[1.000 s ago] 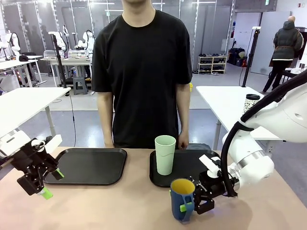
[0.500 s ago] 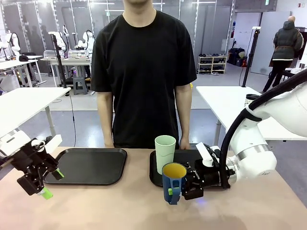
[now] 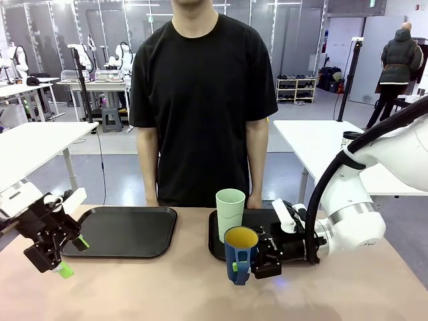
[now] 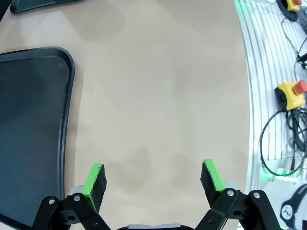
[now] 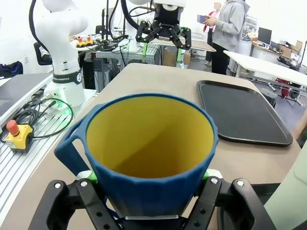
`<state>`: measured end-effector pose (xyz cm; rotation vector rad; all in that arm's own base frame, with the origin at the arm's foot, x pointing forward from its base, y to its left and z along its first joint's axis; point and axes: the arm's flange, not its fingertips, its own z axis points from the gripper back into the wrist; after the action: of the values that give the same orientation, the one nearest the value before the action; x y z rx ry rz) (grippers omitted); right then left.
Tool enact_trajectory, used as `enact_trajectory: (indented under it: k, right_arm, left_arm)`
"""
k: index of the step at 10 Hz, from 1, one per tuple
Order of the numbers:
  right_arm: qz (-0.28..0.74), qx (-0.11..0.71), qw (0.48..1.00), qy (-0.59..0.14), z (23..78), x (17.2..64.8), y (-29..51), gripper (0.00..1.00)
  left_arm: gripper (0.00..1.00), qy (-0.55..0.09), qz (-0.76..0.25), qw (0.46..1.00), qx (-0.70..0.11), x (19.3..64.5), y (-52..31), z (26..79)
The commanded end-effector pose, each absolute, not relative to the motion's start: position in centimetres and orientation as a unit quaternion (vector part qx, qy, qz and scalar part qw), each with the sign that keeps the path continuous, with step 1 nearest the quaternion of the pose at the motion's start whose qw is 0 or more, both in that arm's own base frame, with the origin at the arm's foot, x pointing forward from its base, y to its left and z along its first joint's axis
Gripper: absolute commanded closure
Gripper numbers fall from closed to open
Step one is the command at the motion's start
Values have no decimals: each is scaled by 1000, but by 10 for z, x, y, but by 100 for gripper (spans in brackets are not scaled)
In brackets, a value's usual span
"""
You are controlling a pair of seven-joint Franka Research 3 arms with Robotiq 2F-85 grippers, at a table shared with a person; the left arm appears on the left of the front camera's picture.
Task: Sort and store the cups by type.
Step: Pick up the Handle plastic cup and place it into the empty Flat Tray.
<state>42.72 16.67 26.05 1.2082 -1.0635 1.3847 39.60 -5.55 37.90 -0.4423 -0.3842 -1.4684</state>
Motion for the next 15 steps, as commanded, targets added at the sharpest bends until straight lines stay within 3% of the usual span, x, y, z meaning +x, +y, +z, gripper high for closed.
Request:
enact_trajectory:
  k: [1, 2, 3, 7, 12, 15]
  right_arm:
    - [572, 502, 481, -436, 261, 430, 166, 38]
    - [572, 502, 481, -436, 261, 430, 166, 38]
    - [569, 497, 487, -437, 261, 427, 167, 25]
    - [557, 503, 485, -449, 269, 418, 240, 25]
    - [532, 449, 541, -472, 268, 415, 324, 25]
    - [497, 462, 545, -492, 258, 416, 364, 25]
  left_arm:
    - [0, -180, -658, 705, -194, 396, -56, 376]
    - [0, -180, -658, 705, -194, 396, -56, 376]
    - [0, -180, -658, 705, -194, 396, -56, 376]
    - [0, -180, -658, 705, -194, 396, -56, 376]
    - [0, -180, -658, 705, -194, 396, -56, 376]
    - [0, -180, -658, 705, -194, 396, -56, 376]
